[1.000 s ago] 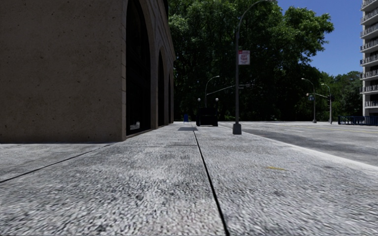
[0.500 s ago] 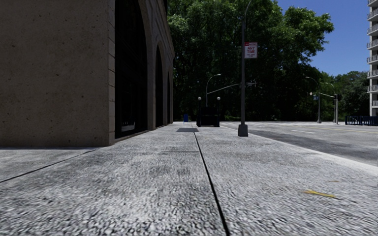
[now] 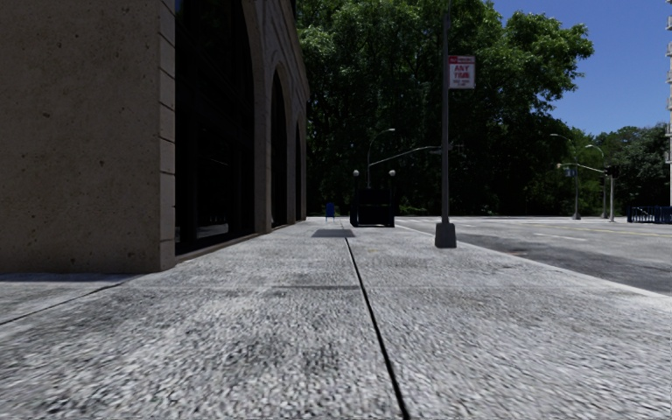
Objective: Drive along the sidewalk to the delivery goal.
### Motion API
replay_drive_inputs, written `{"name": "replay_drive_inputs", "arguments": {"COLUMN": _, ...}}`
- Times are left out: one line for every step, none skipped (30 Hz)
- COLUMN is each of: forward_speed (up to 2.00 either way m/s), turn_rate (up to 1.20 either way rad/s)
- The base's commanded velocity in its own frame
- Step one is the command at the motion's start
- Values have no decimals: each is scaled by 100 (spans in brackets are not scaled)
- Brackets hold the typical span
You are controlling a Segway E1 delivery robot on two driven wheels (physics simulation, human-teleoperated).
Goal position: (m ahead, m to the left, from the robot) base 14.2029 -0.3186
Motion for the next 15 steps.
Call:
{"name": "replay_drive_inputs", "arguments": {"forward_speed": 200, "turn_rate": 0}}
{"name": "replay_drive_inputs", "arguments": {"forward_speed": 200, "turn_rate": 0}}
{"name": "replay_drive_inputs", "arguments": {"forward_speed": 200, "turn_rate": 0}}
{"name": "replay_drive_inputs", "arguments": {"forward_speed": 200, "turn_rate": 0}}
{"name": "replay_drive_inputs", "arguments": {"forward_speed": 200, "turn_rate": 0}}
{"name": "replay_drive_inputs", "arguments": {"forward_speed": 200, "turn_rate": 0}}
{"name": "replay_drive_inputs", "arguments": {"forward_speed": 200, "turn_rate": 0}}
{"name": "replay_drive_inputs", "arguments": {"forward_speed": 200, "turn_rate": 0}}
{"name": "replay_drive_inputs", "arguments": {"forward_speed": 200, "turn_rate": 0}}
{"name": "replay_drive_inputs", "arguments": {"forward_speed": 200, "turn_rate": 0}}
{"name": "replay_drive_inputs", "arguments": {"forward_speed": 200, "turn_rate": 0}}
{"name": "replay_drive_inputs", "arguments": {"forward_speed": 200, "turn_rate": 0}}
{"name": "replay_drive_inputs", "arguments": {"forward_speed": 200, "turn_rate": 0}}
{"name": "replay_drive_inputs", "arguments": {"forward_speed": 200, "turn_rate": 0}}
{"name": "replay_drive_inputs", "arguments": {"forward_speed": 200, "turn_rate": 0}}
